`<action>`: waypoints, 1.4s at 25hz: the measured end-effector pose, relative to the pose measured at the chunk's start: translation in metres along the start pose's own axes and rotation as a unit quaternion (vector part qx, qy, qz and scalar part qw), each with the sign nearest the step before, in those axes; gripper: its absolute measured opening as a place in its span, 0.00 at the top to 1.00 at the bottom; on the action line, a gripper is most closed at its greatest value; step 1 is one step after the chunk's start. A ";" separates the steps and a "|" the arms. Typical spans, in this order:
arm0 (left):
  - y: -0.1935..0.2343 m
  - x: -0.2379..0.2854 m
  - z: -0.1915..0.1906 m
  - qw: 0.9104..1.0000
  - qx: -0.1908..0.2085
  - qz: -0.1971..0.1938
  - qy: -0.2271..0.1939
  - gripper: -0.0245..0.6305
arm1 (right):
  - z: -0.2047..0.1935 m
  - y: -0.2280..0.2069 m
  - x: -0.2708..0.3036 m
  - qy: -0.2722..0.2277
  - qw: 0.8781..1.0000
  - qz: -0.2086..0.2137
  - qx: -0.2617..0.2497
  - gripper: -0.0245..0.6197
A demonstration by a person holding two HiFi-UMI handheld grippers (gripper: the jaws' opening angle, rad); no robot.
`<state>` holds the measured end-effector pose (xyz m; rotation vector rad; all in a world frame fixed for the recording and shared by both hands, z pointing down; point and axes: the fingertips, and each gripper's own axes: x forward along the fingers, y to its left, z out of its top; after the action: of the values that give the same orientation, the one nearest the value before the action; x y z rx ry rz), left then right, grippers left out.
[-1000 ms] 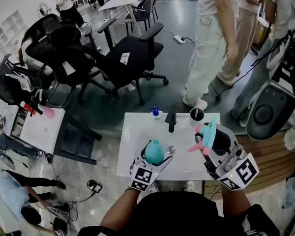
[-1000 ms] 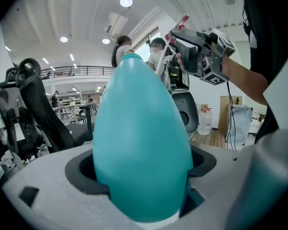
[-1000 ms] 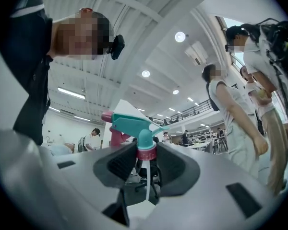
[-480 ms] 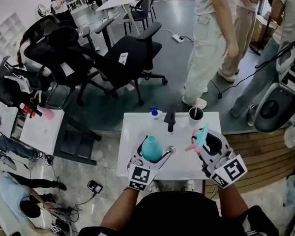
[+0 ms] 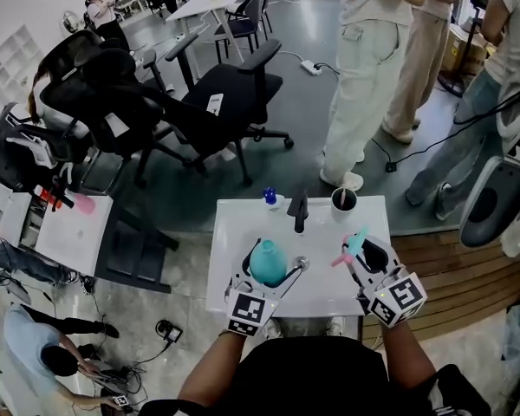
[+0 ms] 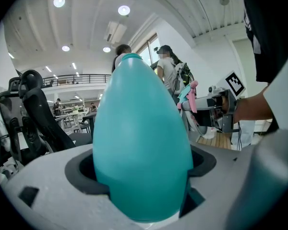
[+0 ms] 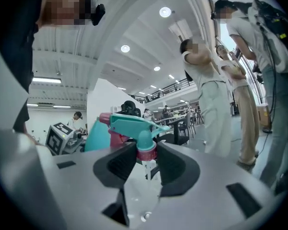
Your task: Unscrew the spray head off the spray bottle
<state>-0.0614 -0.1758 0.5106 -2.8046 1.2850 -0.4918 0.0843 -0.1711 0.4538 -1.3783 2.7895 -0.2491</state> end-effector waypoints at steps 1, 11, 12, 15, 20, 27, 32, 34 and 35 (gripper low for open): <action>0.000 0.001 0.001 1.000 0.001 0.000 -0.001 0.24 | -0.004 -0.004 -0.001 0.003 1.000 -0.006 0.008 0.75; 0.000 0.006 0.002 1.000 0.001 0.002 -0.004 0.24 | -0.018 -0.032 -0.015 0.020 0.998 -0.050 0.012 0.75; 0.000 0.006 0.001 1.000 0.000 0.003 -0.004 0.24 | -0.019 -0.033 -0.016 0.021 0.998 -0.053 0.010 0.75; 0.001 0.006 0.001 1.000 -0.004 0.005 -0.003 0.24 | -0.018 -0.036 -0.017 0.024 0.998 -0.058 0.006 0.75; 0.000 0.004 0.001 1.000 -0.006 0.007 -0.003 0.24 | -0.022 -0.035 -0.019 0.034 0.997 -0.064 -0.002 0.75; -0.002 0.002 0.002 1.000 -0.006 0.005 -0.001 0.24 | -0.021 -0.031 -0.018 0.043 0.997 -0.065 -0.019 0.75; -0.003 0.003 0.000 1.000 -0.005 0.004 0.000 0.24 | -0.022 -0.032 -0.016 0.047 0.996 -0.065 -0.023 0.75; -0.003 0.004 -0.001 1.000 -0.004 0.004 0.001 0.24 | -0.024 -0.032 -0.015 0.049 0.996 -0.064 -0.026 0.75; -0.003 0.004 -0.001 1.000 -0.004 0.003 0.001 0.24 | -0.024 -0.032 -0.014 0.049 0.996 -0.063 -0.026 0.75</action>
<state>-0.0576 -0.1765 0.5134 -2.8057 1.2995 -0.4915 0.1156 -0.1755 0.4815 -1.6008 2.8088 -0.2542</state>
